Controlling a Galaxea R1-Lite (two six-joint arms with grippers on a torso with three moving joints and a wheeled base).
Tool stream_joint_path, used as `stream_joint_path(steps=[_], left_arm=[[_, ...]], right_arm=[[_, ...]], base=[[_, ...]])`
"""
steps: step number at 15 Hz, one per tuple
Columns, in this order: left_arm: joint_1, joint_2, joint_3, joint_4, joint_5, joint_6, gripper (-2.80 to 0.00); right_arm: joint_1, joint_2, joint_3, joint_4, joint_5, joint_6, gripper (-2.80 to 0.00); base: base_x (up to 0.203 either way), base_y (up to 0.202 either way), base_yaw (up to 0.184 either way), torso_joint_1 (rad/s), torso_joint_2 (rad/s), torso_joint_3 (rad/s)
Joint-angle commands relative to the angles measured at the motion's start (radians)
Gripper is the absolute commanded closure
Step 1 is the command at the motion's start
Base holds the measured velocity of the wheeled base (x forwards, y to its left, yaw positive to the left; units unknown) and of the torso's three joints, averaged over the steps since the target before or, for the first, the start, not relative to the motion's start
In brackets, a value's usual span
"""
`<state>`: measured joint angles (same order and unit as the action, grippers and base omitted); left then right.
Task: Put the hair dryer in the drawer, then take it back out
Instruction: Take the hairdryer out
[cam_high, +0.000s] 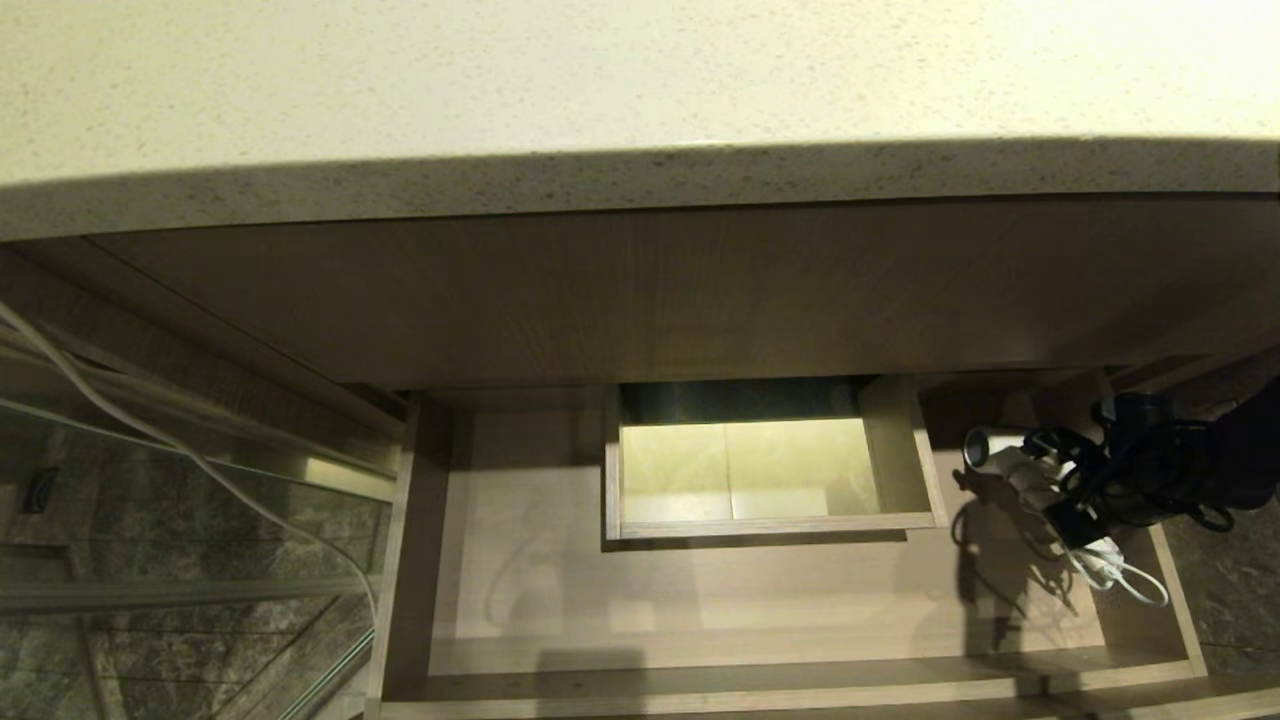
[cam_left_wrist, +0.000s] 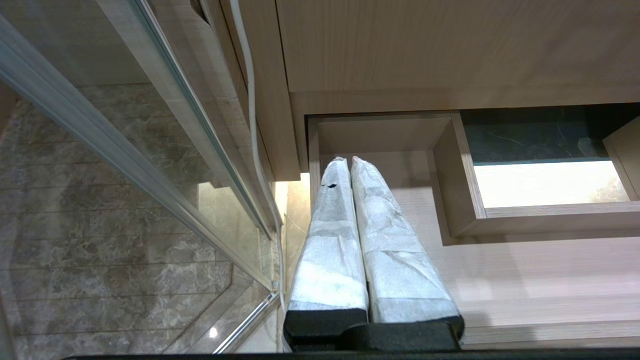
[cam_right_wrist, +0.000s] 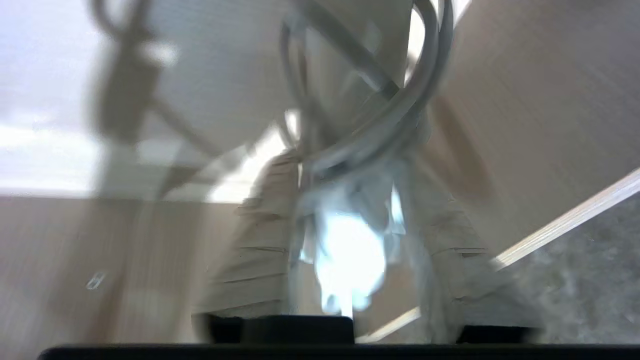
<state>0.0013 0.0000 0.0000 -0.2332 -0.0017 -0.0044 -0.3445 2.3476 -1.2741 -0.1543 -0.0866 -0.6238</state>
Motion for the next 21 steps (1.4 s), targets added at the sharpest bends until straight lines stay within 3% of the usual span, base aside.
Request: stream_joint_path(steps=[1, 9, 17, 21], left_arm=[[0.000, 0.000, 0.040, -0.002, 0.000, 0.000, 0.00], [0.000, 0.000, 0.040, -0.002, 0.000, 0.000, 0.00], [0.000, 0.000, 0.040, -0.002, 0.000, 0.000, 0.00], [0.000, 0.000, 0.040, -0.002, 0.000, 0.000, 0.00]], right_arm=[[-0.001, -0.028, 0.023, -0.001, 0.008, -0.005, 0.00], [-0.006, -0.049, 0.092, 0.006, 0.023, -0.033, 0.00], [-0.100, 0.073, 0.017, 0.061, 0.017, -0.028, 0.00], [-0.099, 0.113, 0.001, 0.053, 0.024, -0.026, 0.00]], base=[[0.000, 0.000, 0.000, 0.000, 0.00, 0.000], [0.000, 0.000, 0.000, 0.000, 0.00, 0.000], [0.000, 0.000, 0.000, 0.000, 0.00, 0.000], [0.000, 0.000, 0.000, 0.000, 0.00, 0.000]])
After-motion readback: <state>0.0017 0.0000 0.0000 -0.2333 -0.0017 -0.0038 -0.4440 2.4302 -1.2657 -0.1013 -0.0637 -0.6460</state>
